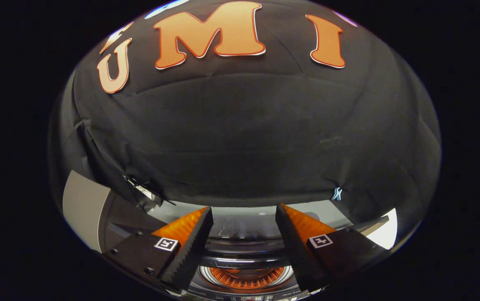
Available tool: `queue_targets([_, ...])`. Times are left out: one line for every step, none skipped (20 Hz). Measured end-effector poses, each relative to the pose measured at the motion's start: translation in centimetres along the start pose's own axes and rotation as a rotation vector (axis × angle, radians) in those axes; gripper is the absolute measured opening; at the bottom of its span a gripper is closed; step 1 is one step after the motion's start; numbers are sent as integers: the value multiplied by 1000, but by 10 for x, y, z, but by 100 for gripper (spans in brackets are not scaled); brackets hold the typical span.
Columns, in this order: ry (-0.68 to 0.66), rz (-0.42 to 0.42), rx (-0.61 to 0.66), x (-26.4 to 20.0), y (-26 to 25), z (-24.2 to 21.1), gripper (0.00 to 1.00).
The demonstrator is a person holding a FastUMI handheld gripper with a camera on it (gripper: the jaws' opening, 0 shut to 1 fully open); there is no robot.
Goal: Put the clothes into the washing machine and then close the washing machine lid.
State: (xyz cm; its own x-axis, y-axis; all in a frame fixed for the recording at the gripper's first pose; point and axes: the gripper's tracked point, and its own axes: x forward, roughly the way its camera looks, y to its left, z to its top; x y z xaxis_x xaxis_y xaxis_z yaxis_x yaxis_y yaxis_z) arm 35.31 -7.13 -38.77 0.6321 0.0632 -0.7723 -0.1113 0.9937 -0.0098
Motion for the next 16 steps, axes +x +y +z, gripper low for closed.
queue_targets([5,-2,2,-6,-1,-9,98])
queue_targets([7,-4,2,-11,-1,-17,98])
queue_targets([12,-6,5,-16,-1,-27,98])
queue_targets([19,-8,7,-20,-1,-37,98])
queue_targets([27,-9,12,-24,-2,-48,97])
queue_targets([32,-9,23,-30,-1,-57,98])
queue_targets([37,-5,36,-34,0,-65,98])
queue_targets([45,-3,54,-38,1,-76,98])
queue_targets([63,1,74,-40,1,-91,98])
queue_targets([85,7,96,-44,1,-105,99])
queue_targets([107,13,119,-44,0,-121,99])
queue_targets([121,13,136,-41,1,-136,99])
queue_targets([138,7,142,-38,-2,-147,99])
queue_targets([151,1,145,-38,-4,-156,99])
queue_targets([159,-2,153,-40,-6,-162,99])
queue_targets([161,-3,160,-43,-7,-165,99])
